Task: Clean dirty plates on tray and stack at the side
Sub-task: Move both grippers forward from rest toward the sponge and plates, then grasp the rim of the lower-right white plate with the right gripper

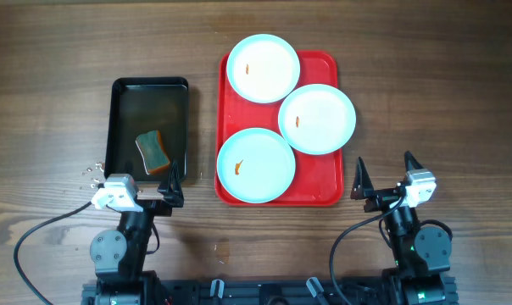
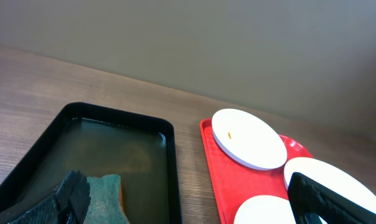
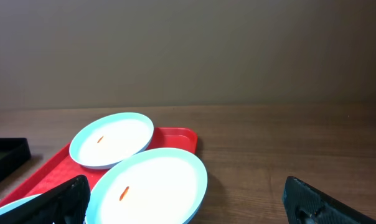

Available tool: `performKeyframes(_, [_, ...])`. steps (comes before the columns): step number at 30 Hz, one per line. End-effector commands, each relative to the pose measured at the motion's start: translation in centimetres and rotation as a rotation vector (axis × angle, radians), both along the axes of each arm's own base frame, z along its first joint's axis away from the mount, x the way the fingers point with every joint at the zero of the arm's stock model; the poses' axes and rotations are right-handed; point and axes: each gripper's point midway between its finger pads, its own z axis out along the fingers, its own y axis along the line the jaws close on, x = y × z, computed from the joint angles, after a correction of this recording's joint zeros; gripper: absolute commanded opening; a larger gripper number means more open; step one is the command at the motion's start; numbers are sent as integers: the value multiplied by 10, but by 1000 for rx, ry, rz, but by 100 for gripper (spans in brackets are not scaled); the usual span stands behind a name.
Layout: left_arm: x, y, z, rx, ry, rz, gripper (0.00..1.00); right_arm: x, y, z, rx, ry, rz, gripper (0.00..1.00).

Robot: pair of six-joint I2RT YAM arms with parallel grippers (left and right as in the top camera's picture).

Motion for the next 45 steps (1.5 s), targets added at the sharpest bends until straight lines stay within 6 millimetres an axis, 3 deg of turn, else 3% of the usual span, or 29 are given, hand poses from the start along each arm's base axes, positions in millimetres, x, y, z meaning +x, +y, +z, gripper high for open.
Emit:
performKeyframes(1, [1,4,-2,14,-4,21,100,1,-5,1,-8,-8,-25,100])
performKeyframes(13, [0,-2,0,-31,-6,-13,100,0,-2,1,2,-7,-10,100])
performKeyframes(17, [-8,-37,11,-142,-22,-222,100,-6,26,7,81,-13,160,100])
performKeyframes(19, [-10,-42,14,-140,-36,-251,100,-14,46,10,79,-16,281,100])
performKeyframes(23, [-18,-52,44,-160,-119,-323,100,-26,62,31,187,8,391,100])
performKeyframes(27, [-27,-49,92,-158,-163,-300,100,-37,64,67,191,40,410,100])
performKeyframes(32, [-25,-48,117,-181,-8,-282,100,-40,69,111,176,157,434,100])
performKeyframes(36, [-11,-47,123,-224,222,-260,100,-27,73,142,126,303,446,100])
performKeyframes(42, [15,-46,120,-281,523,-229,100,2,77,159,13,481,465,100])
performKeyframes(45, [26,-50,109,-309,605,-245,100,13,90,158,157,589,512,100])
